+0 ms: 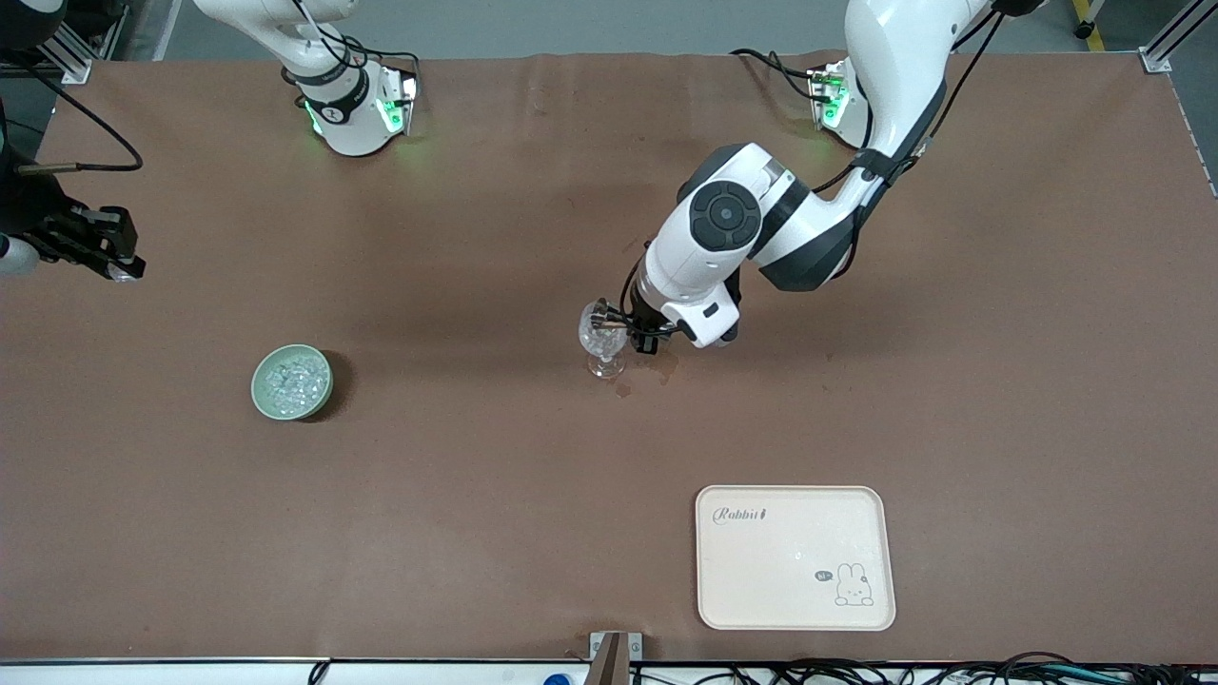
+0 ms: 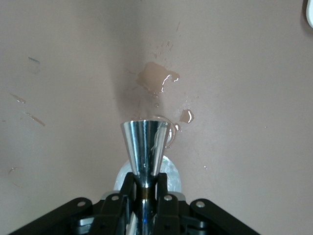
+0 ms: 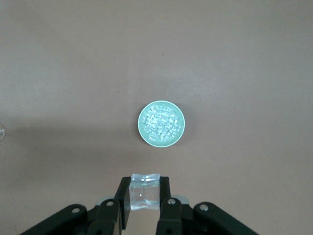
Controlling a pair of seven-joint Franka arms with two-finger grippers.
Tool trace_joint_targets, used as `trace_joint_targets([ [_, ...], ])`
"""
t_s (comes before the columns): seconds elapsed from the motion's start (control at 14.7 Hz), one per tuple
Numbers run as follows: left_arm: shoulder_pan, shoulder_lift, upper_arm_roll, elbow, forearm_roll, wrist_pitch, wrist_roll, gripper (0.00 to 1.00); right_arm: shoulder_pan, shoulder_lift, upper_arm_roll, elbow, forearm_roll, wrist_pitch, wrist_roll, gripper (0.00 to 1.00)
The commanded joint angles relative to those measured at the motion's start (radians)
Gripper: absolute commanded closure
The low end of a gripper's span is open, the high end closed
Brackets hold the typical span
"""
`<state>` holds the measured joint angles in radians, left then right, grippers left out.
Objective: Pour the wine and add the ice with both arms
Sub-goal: 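Tilt the jigger with the left gripper to pour into the glass, then move the jigger to the tray while the right gripper brings ice over the glass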
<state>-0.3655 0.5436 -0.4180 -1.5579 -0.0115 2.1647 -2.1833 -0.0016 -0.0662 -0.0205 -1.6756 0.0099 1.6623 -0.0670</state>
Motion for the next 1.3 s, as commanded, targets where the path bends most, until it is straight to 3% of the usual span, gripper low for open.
trace_joint_targets([
  [0.0, -0.007, -0.008, 0.005, 0.009, 0.057, -0.011, -0.052, 1.00, 0.003, -0.011, -0.001, -0.001, 0.012, -0.006, 0.000, 0.96],
  [0.48, 0.016, -0.011, -0.004, 0.010, 0.047, -0.013, -0.044, 1.00, 0.003, -0.009, -0.001, 0.005, 0.012, -0.006, 0.004, 0.96],
  [0.96, 0.132, -0.045, -0.013, 0.013, -0.353, -0.011, 0.235, 1.00, 0.005, -0.009, -0.001, 0.011, 0.012, -0.009, 0.007, 0.96],
  [1.23, 0.242, -0.015, -0.010, 0.076, -0.534, -0.011, 0.396, 1.00, 0.008, -0.007, -0.001, 0.025, 0.012, -0.010, 0.007, 0.96],
])
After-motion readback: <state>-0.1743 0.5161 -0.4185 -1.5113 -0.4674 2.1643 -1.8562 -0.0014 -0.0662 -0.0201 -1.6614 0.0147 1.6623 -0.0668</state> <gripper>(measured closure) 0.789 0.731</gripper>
